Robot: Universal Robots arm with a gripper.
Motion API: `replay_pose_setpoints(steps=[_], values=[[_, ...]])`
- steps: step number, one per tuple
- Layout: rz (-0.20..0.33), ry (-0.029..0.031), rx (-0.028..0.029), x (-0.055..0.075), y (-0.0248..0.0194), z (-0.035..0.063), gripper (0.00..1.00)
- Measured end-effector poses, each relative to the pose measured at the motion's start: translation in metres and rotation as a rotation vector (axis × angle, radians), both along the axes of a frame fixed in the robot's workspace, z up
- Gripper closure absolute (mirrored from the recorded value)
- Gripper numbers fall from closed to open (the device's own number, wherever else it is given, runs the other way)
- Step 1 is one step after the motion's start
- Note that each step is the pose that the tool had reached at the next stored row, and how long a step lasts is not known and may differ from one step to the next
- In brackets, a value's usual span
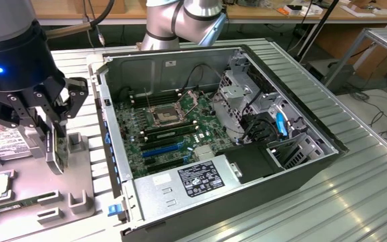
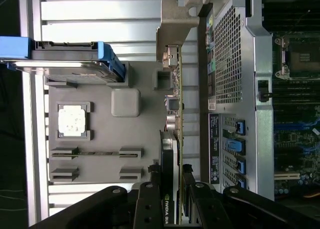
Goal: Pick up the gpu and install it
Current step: 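Pick up the gpu and move the gpu toward the slot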
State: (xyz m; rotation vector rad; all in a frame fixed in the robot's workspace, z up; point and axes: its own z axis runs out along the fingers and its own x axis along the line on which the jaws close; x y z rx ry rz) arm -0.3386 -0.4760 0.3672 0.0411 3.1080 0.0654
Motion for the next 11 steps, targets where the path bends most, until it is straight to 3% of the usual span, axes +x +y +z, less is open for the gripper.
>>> replay_pose_setpoints(steps=[11], values=[[0.0, -0.0001, 0.0, 0.0, 0.0, 0.0032, 0.73]])
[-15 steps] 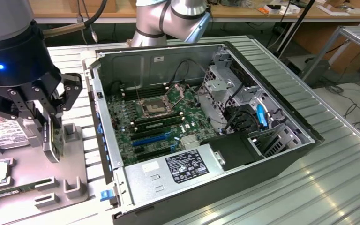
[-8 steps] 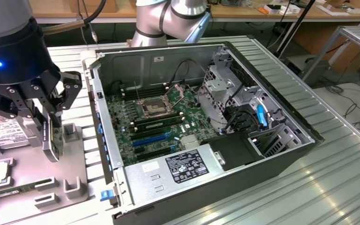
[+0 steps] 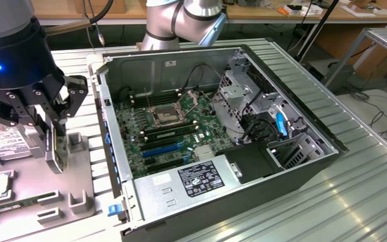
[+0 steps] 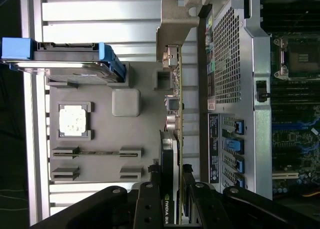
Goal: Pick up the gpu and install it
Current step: 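Pick up the gpu and move the gpu toward the slot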
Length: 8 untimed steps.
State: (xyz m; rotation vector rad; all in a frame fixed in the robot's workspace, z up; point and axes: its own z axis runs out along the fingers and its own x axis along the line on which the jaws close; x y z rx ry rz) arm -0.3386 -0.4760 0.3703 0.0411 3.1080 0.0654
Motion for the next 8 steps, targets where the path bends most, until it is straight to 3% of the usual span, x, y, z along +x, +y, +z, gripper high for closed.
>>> replay_pose_setpoints(steps=[8], values=[[0.0, 0.0, 0.0, 0.0, 0.0, 0.0014, 0.73]])
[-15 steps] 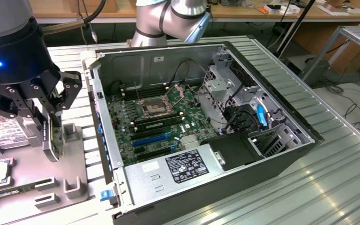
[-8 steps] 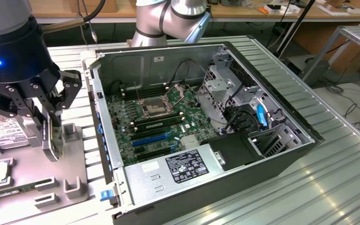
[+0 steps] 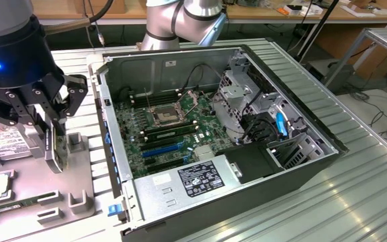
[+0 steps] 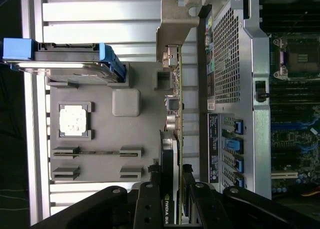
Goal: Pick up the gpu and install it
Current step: 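Pick up the gpu and move the gpu toward the slot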
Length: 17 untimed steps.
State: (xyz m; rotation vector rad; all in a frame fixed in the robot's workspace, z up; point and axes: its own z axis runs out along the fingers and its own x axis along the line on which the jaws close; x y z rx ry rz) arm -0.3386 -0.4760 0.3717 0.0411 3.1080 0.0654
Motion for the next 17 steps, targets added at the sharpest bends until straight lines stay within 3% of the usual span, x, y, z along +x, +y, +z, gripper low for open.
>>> replay_pose_setpoints(steps=[17], values=[[0.0, 0.0, 0.0, 0.0, 0.0, 0.0034, 0.73]])
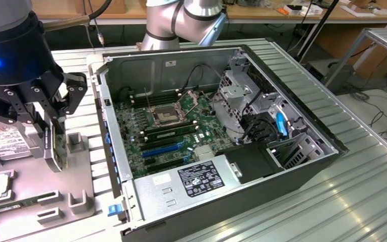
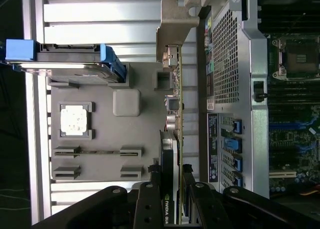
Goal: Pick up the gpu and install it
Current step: 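Pick up the gpu and move the gpu toward the slot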
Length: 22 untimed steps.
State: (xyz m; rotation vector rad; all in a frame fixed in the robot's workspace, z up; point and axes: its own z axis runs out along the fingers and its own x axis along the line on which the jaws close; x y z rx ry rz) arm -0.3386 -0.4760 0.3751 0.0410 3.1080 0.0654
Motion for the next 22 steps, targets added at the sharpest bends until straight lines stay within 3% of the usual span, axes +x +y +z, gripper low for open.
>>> replay_pose_setpoints(steps=[22], values=[[0.0, 0.0, 0.0, 0.0, 0.0, 0.0117, 0.73]])
